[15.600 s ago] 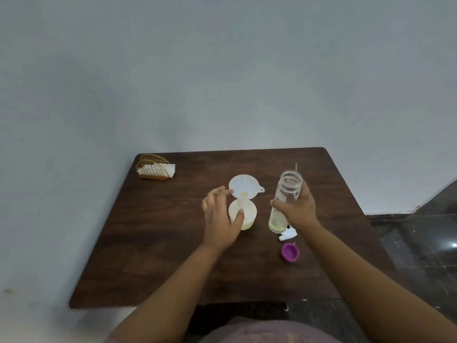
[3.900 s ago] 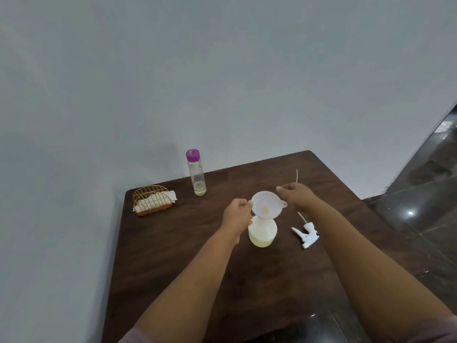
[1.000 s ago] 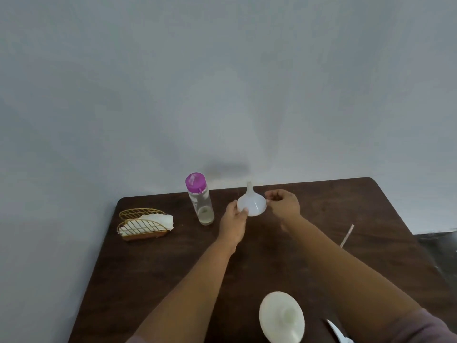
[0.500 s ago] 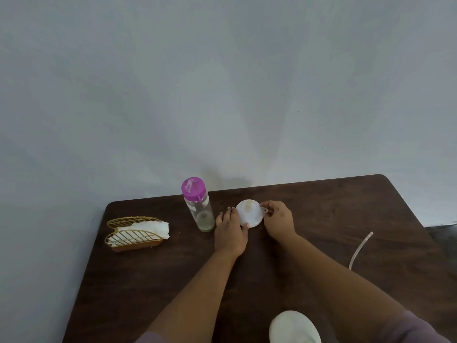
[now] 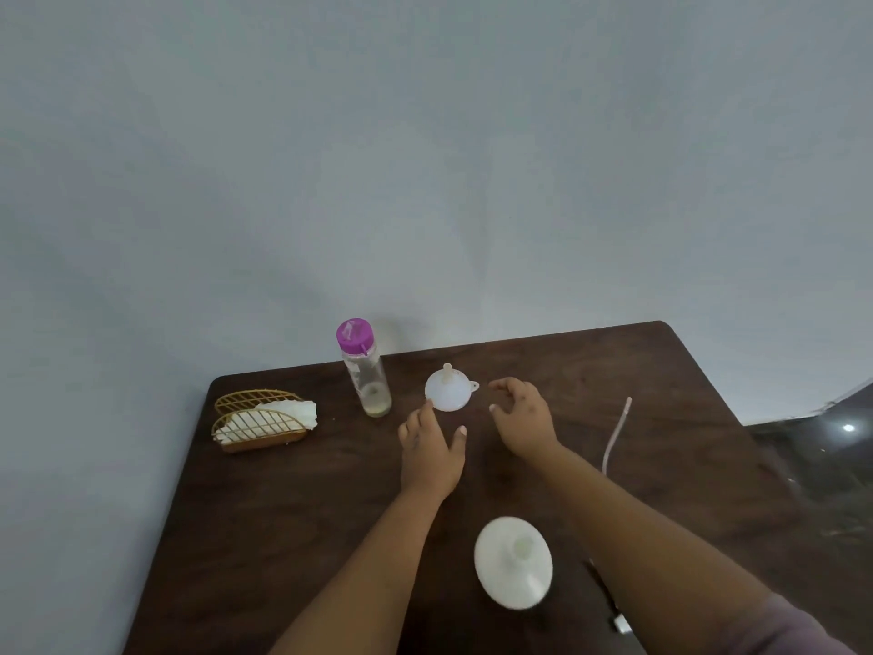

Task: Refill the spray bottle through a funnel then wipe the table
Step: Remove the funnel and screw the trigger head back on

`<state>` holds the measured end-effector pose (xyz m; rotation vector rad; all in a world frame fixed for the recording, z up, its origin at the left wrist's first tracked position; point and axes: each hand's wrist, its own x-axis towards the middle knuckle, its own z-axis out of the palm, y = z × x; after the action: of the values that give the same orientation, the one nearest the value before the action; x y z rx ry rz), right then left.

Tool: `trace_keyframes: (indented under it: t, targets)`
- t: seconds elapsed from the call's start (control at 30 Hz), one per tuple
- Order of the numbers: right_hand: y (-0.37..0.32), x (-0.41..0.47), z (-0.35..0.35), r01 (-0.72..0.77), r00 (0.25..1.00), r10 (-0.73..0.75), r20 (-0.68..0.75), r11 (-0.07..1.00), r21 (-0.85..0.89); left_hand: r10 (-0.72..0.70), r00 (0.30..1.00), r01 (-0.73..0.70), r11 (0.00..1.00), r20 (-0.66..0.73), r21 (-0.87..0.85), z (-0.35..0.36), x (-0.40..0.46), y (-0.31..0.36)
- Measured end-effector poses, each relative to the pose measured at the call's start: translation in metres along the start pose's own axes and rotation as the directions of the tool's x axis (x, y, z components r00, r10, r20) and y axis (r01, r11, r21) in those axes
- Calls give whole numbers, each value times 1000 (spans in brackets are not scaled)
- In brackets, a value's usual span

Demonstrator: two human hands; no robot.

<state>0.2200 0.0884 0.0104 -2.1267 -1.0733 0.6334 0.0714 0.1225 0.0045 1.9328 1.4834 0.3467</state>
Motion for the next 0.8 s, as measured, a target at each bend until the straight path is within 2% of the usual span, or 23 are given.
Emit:
trace_keyframes:
  t: [0.13,0.23,0.3,0.43,0.5,0.6,0.67,0.8]
  targets:
    - [13,-51,-32,12,999,-11,-53,1000,19,23,997,-30,995,-70,-97,-6,-46,6]
    - [34,-82,-51,-3,996,2,-93,1000,-7,-83,991,58,974,-108,-217,0,-69,2]
    - [51,-107,-63,-37,993,34,-116,999,-24,-132,983,101,968,-126,-232,4,-87,-1]
    - [85,-151,-75,-149,983,128,-130,974,-169,-152,978,111,961,-145,-255,11,-120,-5]
    - [99,-170,-76,-212,977,191,-100,935,-284,-154,977,110,957,-150,-270,13,-135,-5]
    - [116,-193,-74,-232,961,273,39,876,-424,-177,971,129,952,-158,-276,16,-157,-4]
    - [125,-204,-71,-202,953,280,114,869,-451,-166,971,112,952,-172,-286,19,-169,-6]
    - [137,-216,-67,-136,969,210,133,895,-425,-148,965,76,948,-217,-308,21,-183,-9]
